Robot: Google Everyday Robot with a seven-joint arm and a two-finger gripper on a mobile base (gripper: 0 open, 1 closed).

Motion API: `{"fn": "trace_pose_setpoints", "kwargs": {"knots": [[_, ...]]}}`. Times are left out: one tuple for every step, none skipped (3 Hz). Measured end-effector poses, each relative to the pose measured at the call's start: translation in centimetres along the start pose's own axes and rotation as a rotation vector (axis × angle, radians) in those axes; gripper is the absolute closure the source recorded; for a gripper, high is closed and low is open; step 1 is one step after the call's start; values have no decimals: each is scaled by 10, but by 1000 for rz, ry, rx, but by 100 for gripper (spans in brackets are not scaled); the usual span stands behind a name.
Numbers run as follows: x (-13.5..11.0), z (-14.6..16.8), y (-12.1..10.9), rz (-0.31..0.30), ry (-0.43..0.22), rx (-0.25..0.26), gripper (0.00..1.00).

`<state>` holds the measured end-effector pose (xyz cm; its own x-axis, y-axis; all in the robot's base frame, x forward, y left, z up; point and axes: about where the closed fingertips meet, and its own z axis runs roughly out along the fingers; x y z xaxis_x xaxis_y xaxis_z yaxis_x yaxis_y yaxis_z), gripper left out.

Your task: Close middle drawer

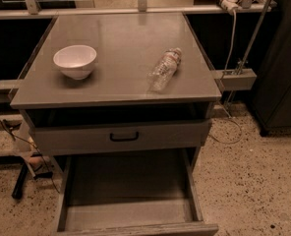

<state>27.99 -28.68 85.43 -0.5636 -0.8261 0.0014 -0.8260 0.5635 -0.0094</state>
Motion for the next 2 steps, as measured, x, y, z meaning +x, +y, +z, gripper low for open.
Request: {"fn": "trace_pose_setpoints", "kwargs": {"knots": [[0, 0, 0, 0, -1, 1, 100], [1, 40, 16, 24, 10, -51, 100]]}}
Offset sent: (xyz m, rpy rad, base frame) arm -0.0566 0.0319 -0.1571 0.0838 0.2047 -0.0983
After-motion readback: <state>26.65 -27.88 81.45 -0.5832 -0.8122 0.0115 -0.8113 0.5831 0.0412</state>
